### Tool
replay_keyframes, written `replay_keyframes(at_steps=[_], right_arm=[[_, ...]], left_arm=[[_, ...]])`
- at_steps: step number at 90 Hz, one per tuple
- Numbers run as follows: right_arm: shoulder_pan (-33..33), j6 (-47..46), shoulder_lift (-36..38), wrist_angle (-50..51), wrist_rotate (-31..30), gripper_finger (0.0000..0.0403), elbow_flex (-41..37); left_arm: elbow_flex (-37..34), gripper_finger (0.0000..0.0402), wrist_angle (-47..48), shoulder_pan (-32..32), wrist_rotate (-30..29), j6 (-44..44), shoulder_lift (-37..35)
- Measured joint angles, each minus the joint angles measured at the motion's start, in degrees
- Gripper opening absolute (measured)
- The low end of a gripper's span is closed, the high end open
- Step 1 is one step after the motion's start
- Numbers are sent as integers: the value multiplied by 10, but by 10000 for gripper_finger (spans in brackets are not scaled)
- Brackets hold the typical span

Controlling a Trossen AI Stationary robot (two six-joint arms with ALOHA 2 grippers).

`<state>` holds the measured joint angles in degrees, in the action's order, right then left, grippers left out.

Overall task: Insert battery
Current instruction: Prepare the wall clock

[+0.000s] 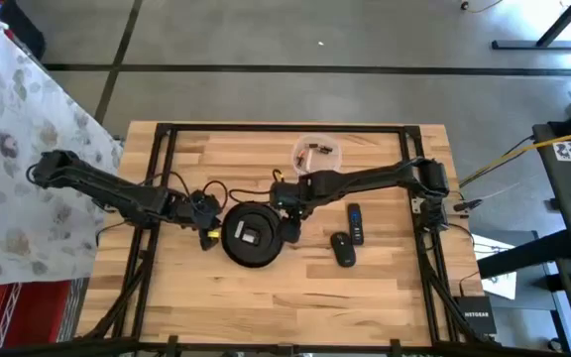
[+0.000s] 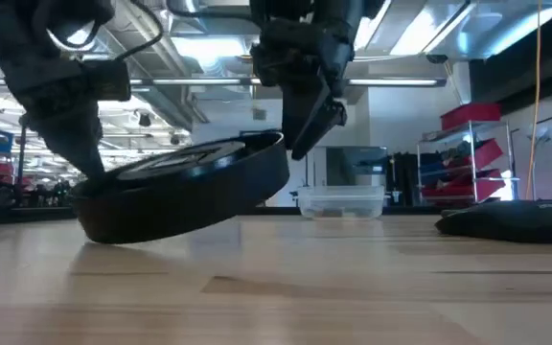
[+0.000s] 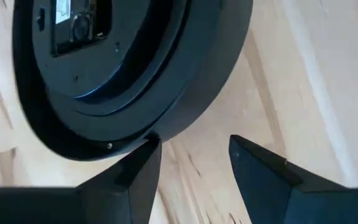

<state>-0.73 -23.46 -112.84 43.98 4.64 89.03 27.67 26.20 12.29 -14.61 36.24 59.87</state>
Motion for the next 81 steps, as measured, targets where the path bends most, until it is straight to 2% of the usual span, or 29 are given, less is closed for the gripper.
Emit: replay_keyframes(at_steps=[21,42,56,66,81], right_arm=[[0,-6,0,-33,-22,177,-37],[0,-19,0,-48,-73,177,-71],[0,-22,0,-34,-138,177,-93],[0,-18,6,0,-159,177,-81],[0,43,64,60,-246,177,-42]], left_arm=[[-46,46,-72,0,0,22,1],[-76,46,-124,0,-2,30,2],[-77,46,-124,0,-13,38,2],[-77,46,-125,0,-18,34,2],[-76,46,-123,0,-26,27,0]])
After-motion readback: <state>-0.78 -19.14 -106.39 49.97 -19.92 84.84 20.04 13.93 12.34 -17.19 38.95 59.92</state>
